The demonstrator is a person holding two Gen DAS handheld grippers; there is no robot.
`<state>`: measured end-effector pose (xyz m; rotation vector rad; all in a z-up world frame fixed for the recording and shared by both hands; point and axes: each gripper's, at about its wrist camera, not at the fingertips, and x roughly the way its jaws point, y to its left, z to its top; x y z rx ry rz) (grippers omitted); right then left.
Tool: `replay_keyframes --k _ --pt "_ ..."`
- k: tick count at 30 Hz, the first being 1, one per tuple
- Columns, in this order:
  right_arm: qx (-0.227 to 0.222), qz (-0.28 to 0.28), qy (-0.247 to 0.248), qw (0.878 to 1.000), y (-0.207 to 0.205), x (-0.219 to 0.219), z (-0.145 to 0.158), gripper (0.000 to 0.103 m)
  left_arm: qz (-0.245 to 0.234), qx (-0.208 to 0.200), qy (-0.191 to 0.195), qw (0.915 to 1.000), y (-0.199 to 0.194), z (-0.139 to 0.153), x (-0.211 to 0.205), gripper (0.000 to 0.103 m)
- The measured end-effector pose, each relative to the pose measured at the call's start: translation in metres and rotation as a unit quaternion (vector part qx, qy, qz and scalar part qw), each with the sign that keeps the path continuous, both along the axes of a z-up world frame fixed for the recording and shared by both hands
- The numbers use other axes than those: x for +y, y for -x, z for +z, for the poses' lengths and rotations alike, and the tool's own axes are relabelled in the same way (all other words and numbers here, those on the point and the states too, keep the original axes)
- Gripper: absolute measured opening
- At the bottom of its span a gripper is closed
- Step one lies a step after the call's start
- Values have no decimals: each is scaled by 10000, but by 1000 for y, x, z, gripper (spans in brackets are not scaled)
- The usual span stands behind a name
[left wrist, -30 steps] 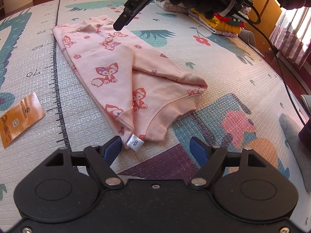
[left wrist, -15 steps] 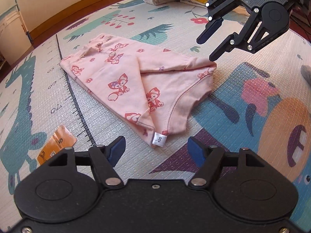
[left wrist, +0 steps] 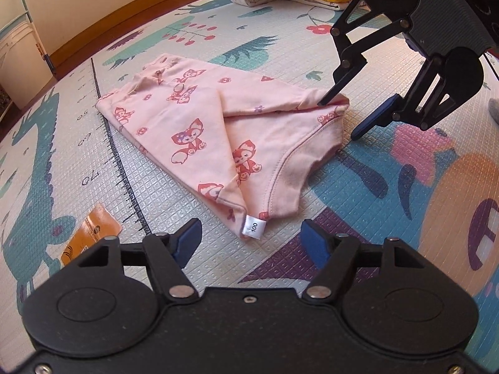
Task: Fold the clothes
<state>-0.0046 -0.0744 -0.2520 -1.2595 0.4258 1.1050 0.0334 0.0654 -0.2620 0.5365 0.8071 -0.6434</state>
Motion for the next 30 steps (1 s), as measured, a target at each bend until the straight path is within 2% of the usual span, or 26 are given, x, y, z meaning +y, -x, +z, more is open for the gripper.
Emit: replay_keyframes --k 4,7,8,9,11,14,19,24,29,30 --pt "276 44 68 9996 -11 3 3 42 -20 -23 -18 10000 3 0 -1 72" --pt "795 -261 2 9965 -26 4 9 40 -57 -55 -46 10000 4 0 -1 72" --pt "987 -349 -17 9945 -30 4 10 32 -86 -75 -64 9999 4 0 -2 72" --pt "1152 -438 -43 9924 -33 4 11 15 -117 -96 -82 9999 5 0 -2 72" --pt "1365 -642 -199 9883 -38 1 13 12 -180 -137 -118 9997 5 0 -2 72" --pt "1835 -1060 -612 9754 -55 -9 23 10 -340 -258 -227 9988 8 0 -4 72" --pt "2455 -1709 -1272 9457 -84 -24 37 10 -770 -651 -553 9934 15 -2 -11 72" --pt "2833 -2013 -1615 9236 -102 -33 45 10 -1384 -1356 -1149 9743 26 -7 -18 72" --pt "3003 -2063 -1690 9158 -108 -38 46 10 -2040 -2103 -1721 9405 33 -17 -20 72" --pt "3011 -2056 -1681 9159 -108 -38 46 10 -2110 -2219 -1825 9343 33 -19 -21 59"
